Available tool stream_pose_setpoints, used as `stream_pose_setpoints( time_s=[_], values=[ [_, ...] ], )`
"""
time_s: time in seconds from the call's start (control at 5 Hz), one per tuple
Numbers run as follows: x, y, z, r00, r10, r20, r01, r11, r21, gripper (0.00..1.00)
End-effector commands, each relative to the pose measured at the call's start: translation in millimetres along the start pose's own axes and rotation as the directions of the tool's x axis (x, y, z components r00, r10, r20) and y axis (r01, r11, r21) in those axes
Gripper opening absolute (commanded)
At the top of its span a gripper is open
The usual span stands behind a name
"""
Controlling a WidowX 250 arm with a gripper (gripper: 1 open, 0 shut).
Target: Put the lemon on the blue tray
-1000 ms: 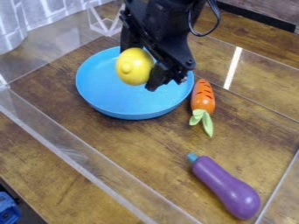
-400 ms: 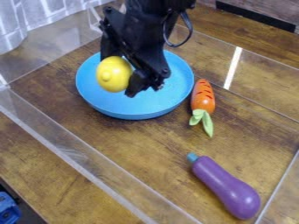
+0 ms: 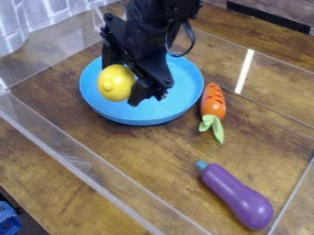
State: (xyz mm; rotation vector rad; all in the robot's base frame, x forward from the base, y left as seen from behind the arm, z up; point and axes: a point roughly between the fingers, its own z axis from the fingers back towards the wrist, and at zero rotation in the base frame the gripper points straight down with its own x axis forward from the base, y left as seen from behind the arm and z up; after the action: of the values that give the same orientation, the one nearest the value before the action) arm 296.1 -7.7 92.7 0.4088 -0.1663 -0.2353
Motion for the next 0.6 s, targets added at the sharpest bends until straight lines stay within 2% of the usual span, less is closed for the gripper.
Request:
stream_pose_setpoints(
  time_s=[0.0, 0.2, 0.4],
  values=[
    [-0.3, 10.4, 3.6, 0.998, 0.04, 0.043, -0.04, 0.999, 0.017, 1.0],
    [-1.8, 12.1, 3.7, 0.998, 0.048, 0.051, -0.049, 0.999, 0.023, 0.0],
    [-3.0, 14.3, 4.7, 0.997, 0.055, 0.061, -0.057, 0.998, 0.03, 0.0]
  ],
)
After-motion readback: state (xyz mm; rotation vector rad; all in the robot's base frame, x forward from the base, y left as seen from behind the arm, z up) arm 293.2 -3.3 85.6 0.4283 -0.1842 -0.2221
